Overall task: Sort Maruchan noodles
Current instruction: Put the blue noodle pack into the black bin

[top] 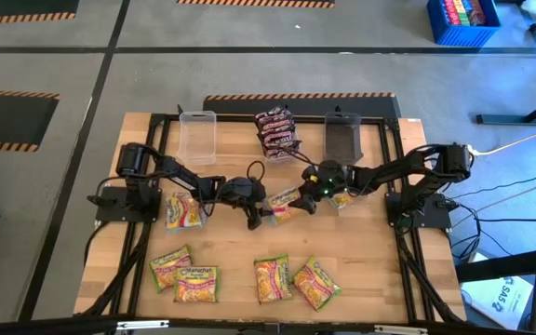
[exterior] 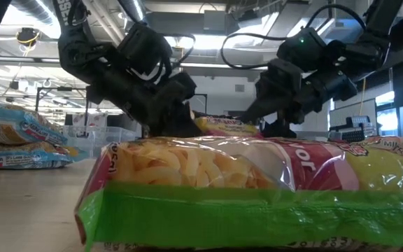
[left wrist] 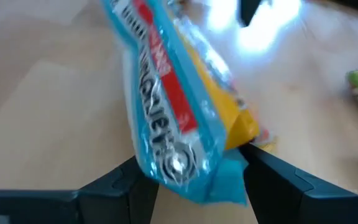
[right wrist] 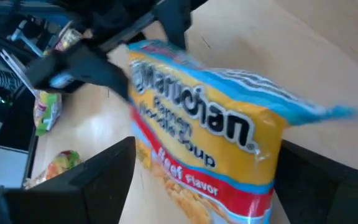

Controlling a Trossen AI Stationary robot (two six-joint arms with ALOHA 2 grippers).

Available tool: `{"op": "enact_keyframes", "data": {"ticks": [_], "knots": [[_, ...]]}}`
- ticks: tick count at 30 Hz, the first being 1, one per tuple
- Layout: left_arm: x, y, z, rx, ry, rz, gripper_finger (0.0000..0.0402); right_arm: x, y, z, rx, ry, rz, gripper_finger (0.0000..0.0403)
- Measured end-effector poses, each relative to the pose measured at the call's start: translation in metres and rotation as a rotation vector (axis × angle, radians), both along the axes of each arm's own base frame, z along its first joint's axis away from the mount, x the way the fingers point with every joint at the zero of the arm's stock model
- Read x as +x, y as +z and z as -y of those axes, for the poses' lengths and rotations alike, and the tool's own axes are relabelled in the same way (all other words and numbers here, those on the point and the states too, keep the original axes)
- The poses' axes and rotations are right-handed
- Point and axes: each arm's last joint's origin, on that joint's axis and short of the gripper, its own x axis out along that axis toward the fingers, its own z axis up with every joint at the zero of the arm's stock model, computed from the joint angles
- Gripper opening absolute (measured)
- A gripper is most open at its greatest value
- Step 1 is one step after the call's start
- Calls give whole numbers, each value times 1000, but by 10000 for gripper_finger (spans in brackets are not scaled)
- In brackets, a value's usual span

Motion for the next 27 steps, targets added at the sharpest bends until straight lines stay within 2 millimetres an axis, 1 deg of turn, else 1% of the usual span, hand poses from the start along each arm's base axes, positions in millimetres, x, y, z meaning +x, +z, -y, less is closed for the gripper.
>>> {"op": "enact_keyframes", "data": {"ticks": [4,9,12,18,27], "knots": [[0,3,0,-20,13,11,206,0,0,0,-34,21,7,326],[0,3,-2,8,72,7,206,0,0,-1,-76,91,25,325],[0,3,-2,16,85,7,206,1,1,-5,-112,107,36,313],[0,3,-2,27,68,13,206,4,5,-16,-185,150,90,246],[5,8,-3,51,75,39,206,4,5,-15,-209,155,98,152]]}}
